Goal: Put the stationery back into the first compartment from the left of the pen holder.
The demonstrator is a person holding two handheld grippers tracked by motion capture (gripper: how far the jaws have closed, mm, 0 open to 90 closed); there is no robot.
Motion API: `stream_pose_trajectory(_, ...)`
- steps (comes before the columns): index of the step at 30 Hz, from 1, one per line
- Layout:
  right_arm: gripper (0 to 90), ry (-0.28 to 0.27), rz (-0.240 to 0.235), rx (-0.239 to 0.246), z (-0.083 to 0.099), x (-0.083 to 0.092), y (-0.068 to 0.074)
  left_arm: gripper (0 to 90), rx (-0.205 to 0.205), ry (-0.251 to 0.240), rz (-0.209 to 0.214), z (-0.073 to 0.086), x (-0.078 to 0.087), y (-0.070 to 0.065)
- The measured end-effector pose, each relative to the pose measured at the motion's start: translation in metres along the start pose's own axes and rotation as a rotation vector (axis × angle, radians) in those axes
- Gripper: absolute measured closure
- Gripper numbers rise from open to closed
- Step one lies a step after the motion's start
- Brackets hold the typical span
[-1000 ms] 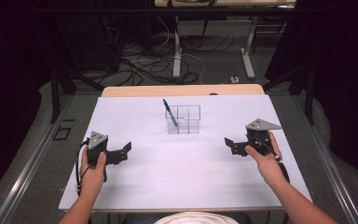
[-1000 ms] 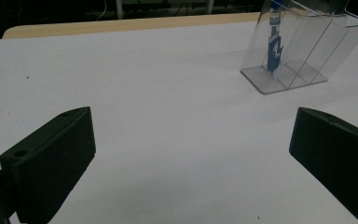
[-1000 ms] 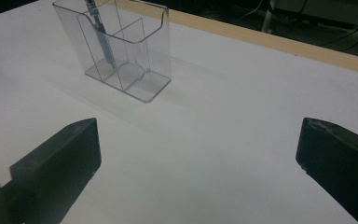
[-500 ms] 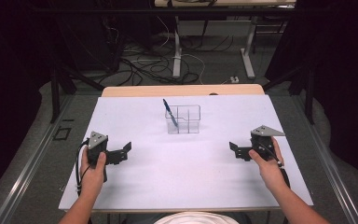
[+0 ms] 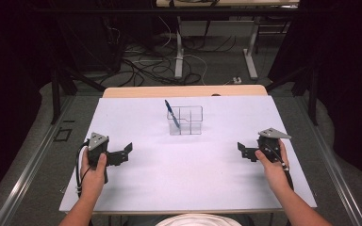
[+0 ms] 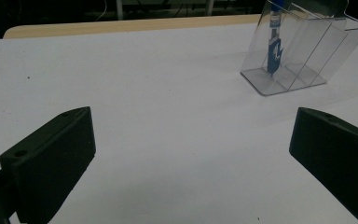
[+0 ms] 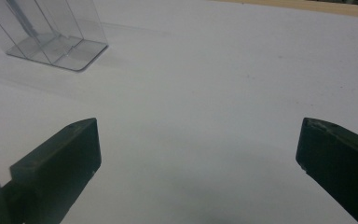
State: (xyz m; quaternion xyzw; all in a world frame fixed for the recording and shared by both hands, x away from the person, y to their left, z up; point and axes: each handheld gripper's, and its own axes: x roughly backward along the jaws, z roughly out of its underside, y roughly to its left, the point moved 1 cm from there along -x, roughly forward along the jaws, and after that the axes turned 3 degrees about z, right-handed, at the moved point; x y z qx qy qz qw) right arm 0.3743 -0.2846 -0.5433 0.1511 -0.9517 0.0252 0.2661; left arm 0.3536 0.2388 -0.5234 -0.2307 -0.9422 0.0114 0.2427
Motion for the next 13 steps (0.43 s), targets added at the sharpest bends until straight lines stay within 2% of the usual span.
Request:
stream_pose_trajectory(6,0.0,0.000,0.001,-0.020,0.0006,-0.0002,-0.0002,0.1,0.002,0.000,0.002,-0.0001,0.0002,0.0003)
stream_pose_trajectory(13,0.0,-0.002,0.005,-0.022,0.0003,-0.0009,-0.0014,0.0,0.002,0.000,0.001,0.0001,-0.0003,0.0007)
